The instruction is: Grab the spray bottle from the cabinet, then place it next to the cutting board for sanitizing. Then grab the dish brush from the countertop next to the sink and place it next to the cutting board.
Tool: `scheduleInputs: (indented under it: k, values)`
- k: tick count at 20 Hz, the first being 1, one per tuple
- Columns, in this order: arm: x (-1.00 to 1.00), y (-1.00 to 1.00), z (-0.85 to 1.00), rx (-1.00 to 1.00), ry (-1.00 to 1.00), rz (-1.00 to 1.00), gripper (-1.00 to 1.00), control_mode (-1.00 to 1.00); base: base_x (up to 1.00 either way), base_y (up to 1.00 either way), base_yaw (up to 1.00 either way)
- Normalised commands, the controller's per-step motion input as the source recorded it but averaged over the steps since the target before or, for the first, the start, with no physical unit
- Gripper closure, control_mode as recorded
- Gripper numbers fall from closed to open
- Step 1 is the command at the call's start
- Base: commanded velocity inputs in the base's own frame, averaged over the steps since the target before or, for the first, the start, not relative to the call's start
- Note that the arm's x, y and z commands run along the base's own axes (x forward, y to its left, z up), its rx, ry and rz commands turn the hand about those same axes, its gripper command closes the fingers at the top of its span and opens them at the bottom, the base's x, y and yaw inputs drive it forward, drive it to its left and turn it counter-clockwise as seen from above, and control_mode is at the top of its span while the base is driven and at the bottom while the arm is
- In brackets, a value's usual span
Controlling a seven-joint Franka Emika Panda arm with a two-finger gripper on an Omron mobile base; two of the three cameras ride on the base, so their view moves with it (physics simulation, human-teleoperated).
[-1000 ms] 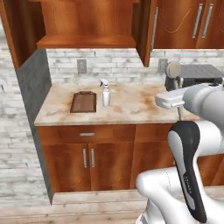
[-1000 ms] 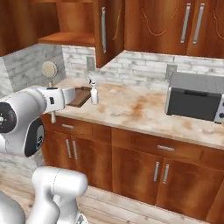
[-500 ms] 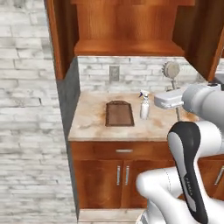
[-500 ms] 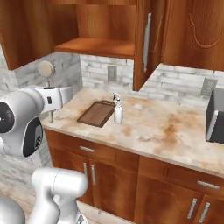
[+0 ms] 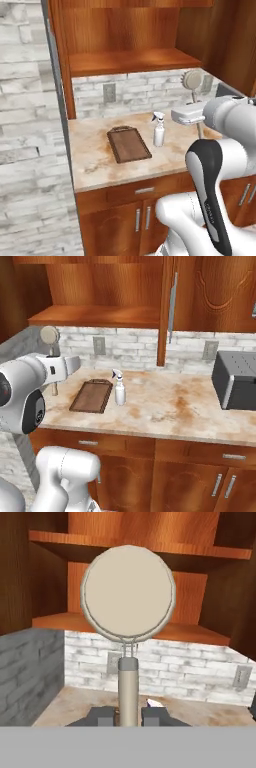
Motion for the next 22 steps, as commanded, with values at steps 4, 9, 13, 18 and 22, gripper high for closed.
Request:
scheduleInputs:
  k: [4, 9, 13, 18, 22]
  values:
    - [0.0, 0.0, 0.0, 0.0, 0.0, 0.0, 1.0, 1.0, 0.64, 0.69, -0.28]
    - [0.0, 0.0, 0.0, 0.0, 0.0, 0.0, 1.0, 1.0, 0.97, 0.0, -0.05]
    - [0.0, 0.0, 0.0, 0.0, 0.0, 0.0, 1.0, 1.0, 0.77, -0.15, 0.12]
    - [0.0, 0.0, 0.0, 0.0, 0.0, 0.0, 1.0, 1.0, 0.37, 0.0, 0.32]
    - [0.0, 0.0, 0.0, 0.0, 0.0, 0.0, 1.0, 1.0, 0.25, 0.0, 0.24]
